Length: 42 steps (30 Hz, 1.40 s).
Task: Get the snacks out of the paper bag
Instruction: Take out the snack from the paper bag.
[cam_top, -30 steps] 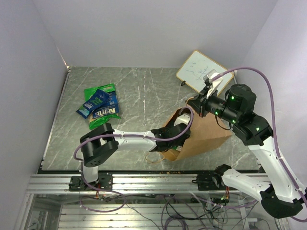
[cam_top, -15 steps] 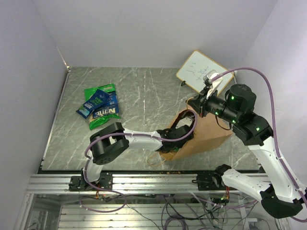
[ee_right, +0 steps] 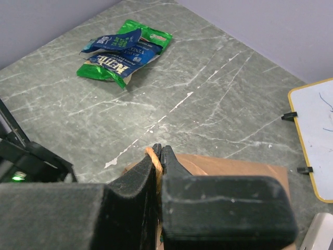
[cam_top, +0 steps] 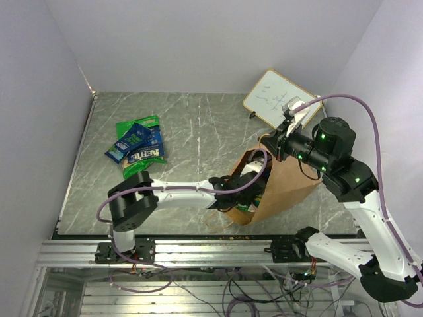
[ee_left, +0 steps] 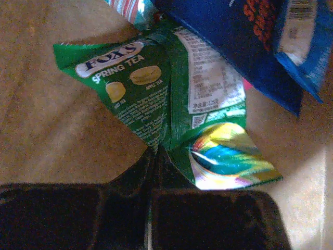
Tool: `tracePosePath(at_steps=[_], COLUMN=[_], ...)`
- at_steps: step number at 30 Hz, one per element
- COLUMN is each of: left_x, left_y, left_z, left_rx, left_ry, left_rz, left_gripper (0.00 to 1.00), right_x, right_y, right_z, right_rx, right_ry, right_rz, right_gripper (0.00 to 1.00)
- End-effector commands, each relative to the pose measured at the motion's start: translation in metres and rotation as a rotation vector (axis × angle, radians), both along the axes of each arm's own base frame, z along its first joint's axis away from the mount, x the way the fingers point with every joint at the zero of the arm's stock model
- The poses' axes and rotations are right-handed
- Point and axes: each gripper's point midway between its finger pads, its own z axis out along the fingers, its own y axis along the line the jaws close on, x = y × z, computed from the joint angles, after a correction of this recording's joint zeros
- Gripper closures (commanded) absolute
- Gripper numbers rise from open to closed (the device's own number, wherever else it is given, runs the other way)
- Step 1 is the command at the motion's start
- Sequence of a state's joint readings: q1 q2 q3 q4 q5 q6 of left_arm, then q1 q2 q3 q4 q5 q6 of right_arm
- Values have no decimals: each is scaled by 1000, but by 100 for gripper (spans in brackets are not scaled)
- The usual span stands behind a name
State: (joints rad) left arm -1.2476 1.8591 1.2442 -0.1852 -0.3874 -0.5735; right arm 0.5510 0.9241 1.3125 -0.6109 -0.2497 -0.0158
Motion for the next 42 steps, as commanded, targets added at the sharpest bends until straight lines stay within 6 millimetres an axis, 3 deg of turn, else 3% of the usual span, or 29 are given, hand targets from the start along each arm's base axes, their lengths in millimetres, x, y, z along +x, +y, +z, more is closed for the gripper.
tracePosePath(at_steps=[1,7,13,20,25,31,36,42], left_x=[-26,-50,-60,-68,-67,-53,-26,-2], left_y=[-1,8,29,69,112,157,198,230], left_z=[47,98,139,198,233,269,292,323], left_rx=[-77,-169,-279,-353,-347,-338,-338,-318], left_ry=[5,-17,-23,-74,-120,-206,-300,-424], left_rz=[-58,-114,-105,-125,-84,35,282,464], left_gripper=[93,93,93,93,93,93,93,93], right_x=[2,5,8,13,12,10,10,11], right_y=[-3,-8,-14,-19,-18,-22,-21,-20], right_z=[16,16,18,20,20,18,16,14], right_rx=[22,23,28,38,47,41,47,42], right_ry=[-68,-67,-69,-78,-80,-86,-80,-77], right_rz=[-18,-56,-98,-137,-133,-147,-142,-140], right_gripper=[100,100,100,100,100,100,100,100])
